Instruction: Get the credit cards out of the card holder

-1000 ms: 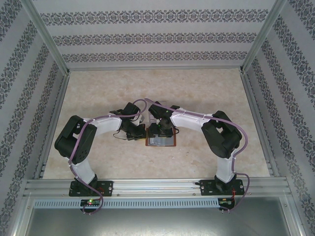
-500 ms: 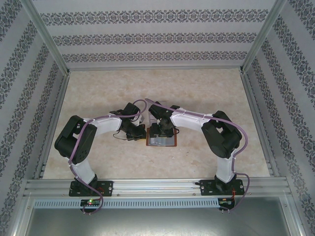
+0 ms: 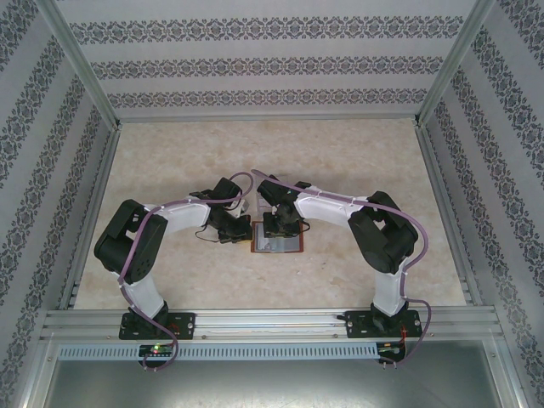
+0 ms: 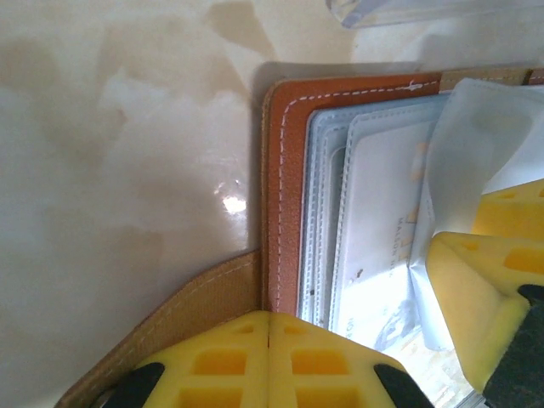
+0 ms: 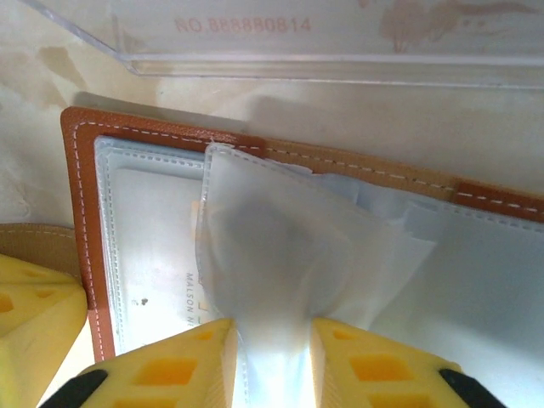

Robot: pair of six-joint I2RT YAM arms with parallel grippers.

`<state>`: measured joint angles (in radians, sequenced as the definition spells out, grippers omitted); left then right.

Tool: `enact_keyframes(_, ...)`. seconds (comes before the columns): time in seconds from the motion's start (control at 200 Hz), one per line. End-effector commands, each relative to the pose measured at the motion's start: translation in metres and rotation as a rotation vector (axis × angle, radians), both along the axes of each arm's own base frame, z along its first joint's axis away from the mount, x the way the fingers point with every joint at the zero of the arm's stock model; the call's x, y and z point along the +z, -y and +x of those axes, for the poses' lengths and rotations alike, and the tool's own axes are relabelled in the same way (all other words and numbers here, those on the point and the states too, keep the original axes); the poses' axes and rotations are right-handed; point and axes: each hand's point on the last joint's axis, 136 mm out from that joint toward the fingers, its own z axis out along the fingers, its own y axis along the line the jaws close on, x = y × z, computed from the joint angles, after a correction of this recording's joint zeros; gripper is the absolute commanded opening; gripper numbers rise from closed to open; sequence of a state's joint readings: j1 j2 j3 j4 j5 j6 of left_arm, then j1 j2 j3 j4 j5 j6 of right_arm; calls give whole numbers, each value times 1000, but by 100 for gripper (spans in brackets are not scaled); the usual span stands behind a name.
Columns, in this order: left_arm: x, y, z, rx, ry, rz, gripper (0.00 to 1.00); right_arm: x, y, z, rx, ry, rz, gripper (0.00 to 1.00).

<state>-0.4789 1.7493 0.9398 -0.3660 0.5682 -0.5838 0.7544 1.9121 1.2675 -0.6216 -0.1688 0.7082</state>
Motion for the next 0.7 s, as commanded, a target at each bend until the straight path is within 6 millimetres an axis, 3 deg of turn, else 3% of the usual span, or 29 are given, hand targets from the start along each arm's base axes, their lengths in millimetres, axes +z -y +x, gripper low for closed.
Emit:
enact_keyframes(0.0,10,5,-1,-6,24,-16,6,11,1,-3,-1,6,23,25)
enact_keyframes(0.29,37,21,9,14,73,-122,5,16,-10,-6,11,-1,83,21)
enact_keyframes(0.48,22,23,7,9,36,-114,5,8,-7,-7,16,-15,56,20)
enact_keyframes(0.694,4,21,7,4,10,-85,5,7,4,-8,16,-9,-2,39)
